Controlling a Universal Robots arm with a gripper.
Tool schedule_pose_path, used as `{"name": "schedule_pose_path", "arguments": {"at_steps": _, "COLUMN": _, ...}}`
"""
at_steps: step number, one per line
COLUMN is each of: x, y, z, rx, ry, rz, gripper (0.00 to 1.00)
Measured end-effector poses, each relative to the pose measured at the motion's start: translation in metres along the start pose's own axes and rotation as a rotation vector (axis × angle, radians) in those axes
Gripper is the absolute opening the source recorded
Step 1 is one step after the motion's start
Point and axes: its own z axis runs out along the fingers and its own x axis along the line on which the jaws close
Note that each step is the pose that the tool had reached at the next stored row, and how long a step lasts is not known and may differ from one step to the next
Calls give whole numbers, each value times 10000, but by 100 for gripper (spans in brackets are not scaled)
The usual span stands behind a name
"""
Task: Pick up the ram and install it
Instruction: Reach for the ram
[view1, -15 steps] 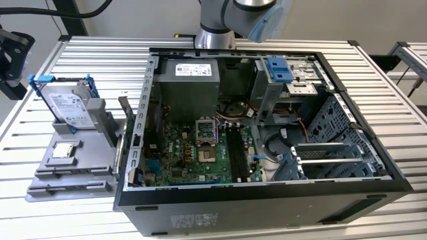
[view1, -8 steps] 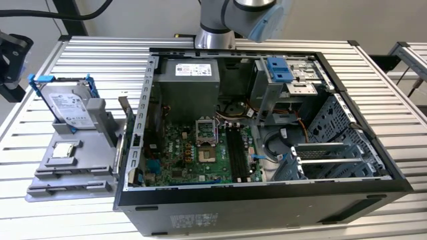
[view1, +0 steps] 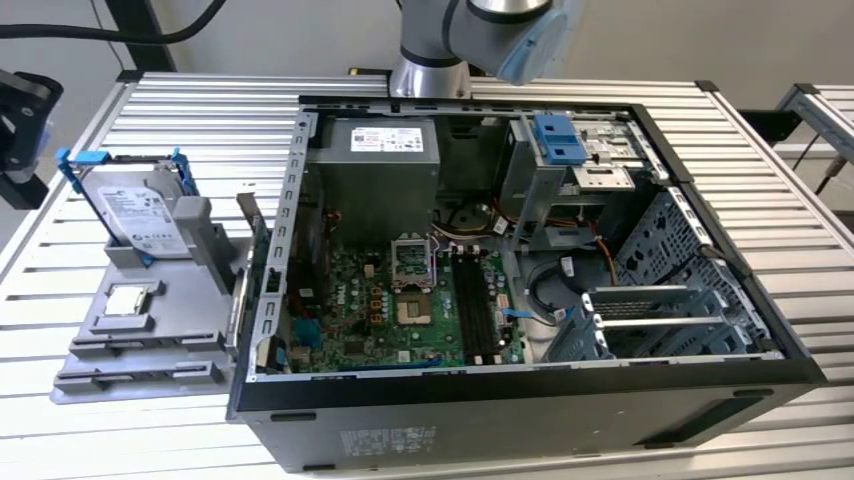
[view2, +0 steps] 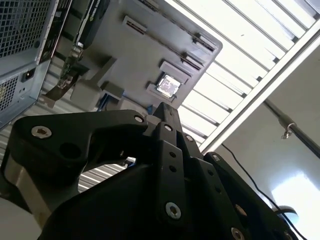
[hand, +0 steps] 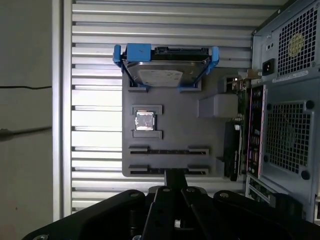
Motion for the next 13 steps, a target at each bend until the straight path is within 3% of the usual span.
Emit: {"name": "schedule_pose_path", "arguments": {"at_steps": 13, "x": 0, "y": -136, "z": -4, "rx": -1, "ry": -1, "rz": -1, "gripper": 0}}
